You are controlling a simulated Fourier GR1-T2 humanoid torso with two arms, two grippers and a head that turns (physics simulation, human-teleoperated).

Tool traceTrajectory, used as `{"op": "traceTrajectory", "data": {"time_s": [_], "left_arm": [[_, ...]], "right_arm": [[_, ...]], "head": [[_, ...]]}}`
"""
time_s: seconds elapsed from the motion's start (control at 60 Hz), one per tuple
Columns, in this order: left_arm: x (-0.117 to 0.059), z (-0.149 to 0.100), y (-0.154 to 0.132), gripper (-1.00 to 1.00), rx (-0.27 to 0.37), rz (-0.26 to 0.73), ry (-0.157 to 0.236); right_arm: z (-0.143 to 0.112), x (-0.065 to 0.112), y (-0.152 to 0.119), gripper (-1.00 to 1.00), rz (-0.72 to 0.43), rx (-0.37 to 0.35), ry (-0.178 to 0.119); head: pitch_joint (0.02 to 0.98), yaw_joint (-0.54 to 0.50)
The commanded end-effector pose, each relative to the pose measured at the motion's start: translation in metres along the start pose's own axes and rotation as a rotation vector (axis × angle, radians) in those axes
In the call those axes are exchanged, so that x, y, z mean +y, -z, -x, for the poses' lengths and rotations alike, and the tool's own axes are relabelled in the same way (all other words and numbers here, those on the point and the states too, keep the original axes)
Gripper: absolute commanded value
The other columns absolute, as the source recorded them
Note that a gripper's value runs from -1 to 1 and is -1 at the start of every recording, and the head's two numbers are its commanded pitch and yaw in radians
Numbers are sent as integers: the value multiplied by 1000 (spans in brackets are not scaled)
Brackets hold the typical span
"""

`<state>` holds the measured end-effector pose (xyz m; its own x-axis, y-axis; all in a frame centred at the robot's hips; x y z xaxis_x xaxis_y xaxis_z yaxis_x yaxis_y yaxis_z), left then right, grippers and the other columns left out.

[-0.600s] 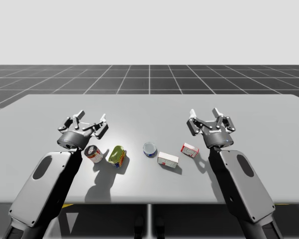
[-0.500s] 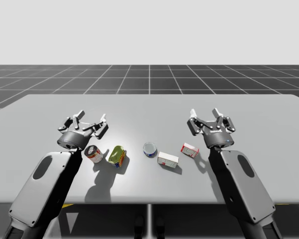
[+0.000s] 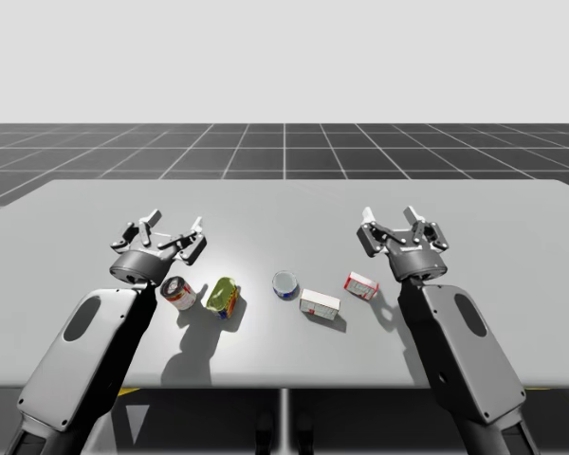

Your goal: Lift the meat can off the table.

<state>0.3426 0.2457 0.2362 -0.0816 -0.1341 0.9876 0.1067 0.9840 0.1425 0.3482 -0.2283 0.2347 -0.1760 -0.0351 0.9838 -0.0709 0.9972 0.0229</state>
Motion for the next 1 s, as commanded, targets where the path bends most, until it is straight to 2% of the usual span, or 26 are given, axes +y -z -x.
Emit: {"op": "traceTrajectory", "data": {"time_s": [0.017, 0.267, 0.5, 0.683, 1.0], "left_arm": [[0, 1, 1, -1000, 1, 1, 5], [0, 1, 1, -1000, 3, -3, 15], [0, 1, 1, -1000, 7, -4, 18], [1, 0, 1, -1000, 9, -9, 16], [3, -11, -6, -1000, -9, -6, -11]], "right_arm": [[0, -1, 1, -1000, 8, 0, -16], [-1, -1, 0, -1000, 10, 1, -25], [1, 1, 0, -1000, 2, 10, -35], [3, 4, -1, -1000, -6, 25, -48], [5, 4, 0, -1000, 0, 24, -67]], "head": [[464, 22], [647, 106], [774, 221], [858, 267], [872, 264]]}}
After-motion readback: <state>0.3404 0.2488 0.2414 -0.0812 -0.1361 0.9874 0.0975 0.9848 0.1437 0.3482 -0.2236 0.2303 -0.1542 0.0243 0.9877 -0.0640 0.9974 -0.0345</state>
